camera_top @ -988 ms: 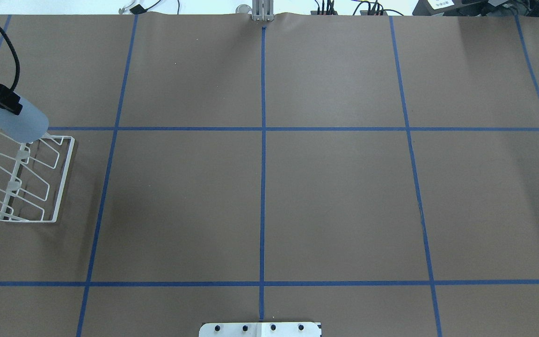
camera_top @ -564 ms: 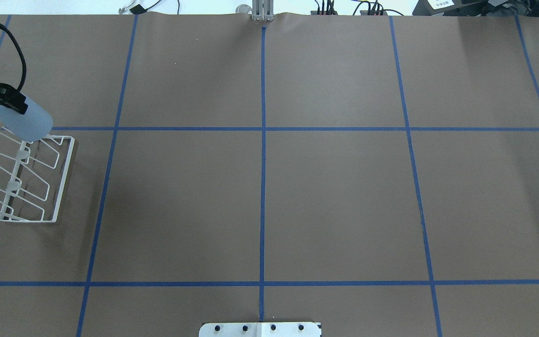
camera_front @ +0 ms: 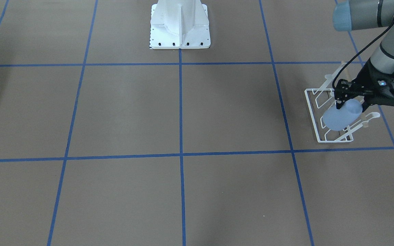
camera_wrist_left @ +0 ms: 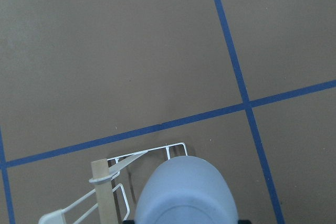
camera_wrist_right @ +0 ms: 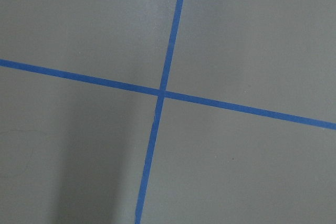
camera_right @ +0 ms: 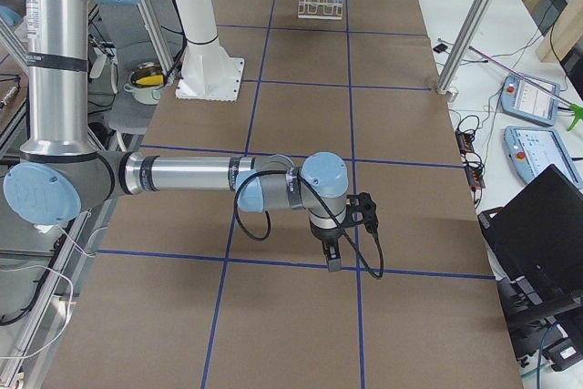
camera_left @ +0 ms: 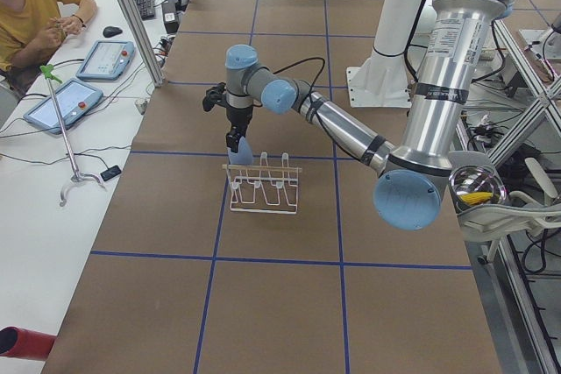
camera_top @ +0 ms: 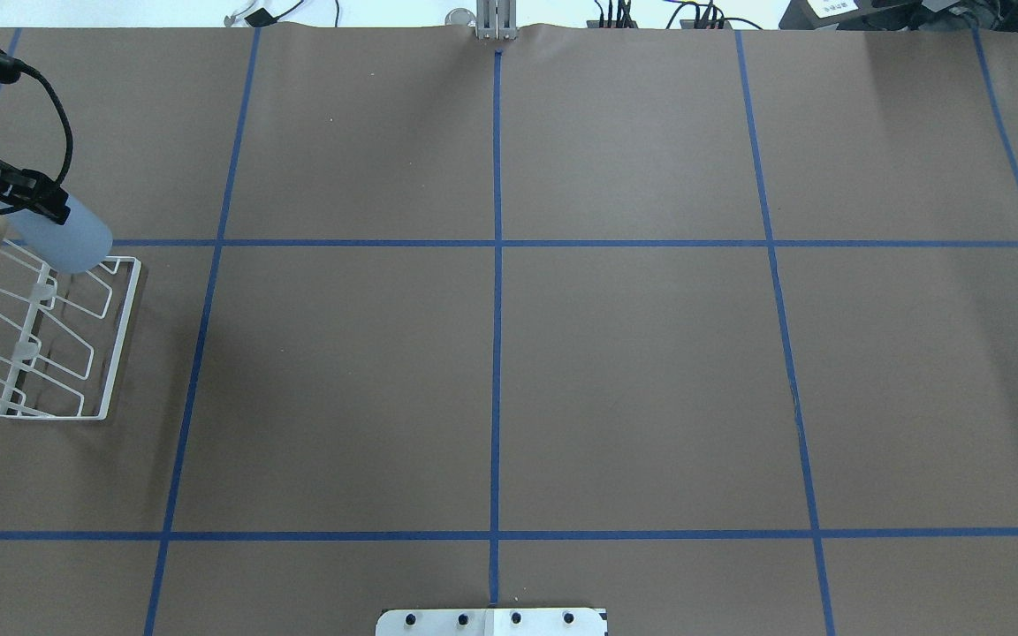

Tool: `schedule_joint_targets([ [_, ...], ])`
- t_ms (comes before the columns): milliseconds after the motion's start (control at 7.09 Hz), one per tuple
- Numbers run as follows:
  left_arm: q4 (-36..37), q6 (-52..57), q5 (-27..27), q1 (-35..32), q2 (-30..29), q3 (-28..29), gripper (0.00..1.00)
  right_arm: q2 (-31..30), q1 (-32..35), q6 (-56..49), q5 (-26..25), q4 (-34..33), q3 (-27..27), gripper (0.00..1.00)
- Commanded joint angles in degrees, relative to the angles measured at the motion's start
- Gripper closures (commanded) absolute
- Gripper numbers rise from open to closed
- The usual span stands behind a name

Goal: Hang cup on cup holder
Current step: 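Lower the cup with the left gripper onto a rack peg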

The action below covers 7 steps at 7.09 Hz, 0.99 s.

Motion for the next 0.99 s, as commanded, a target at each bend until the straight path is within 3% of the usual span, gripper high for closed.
schedule_joint_targets([
  [0,-4.42,-2.7,0.04,1.76,0.11,3.17,1.0,0.04,0.0,0.06,-0.05,0.0,0.0,0.0],
  [141,-4.43,-2.62,0.04,1.85,0.02,3.44,1.0,0.04,0.0,0.23,-0.05,0.0,0.0,0.0],
  [282,-4.43,-2.62,0.12,2.11,0.02,4.23,0.9,0.04,0.0,0.14,-0.05,0.0,0.0,0.0],
  [423,-4.43,-2.62,0.21,2.81,0.1,4.33,0.74,-0.05,0.0,-0.03,-0.05,0.0,0.0,0.0],
  [706,-4.43,-2.62,1.0,3.08,0.54,4.15,0.03,-0.05,0.0,0.23,-0.31,-0.09,-0.18,0.0],
  [847,-4.43,-2.62,1.0,3.08,0.54,4.15,0.02,-0.31,0.0,-0.12,-0.14,0.0,-0.35,0.0],
])
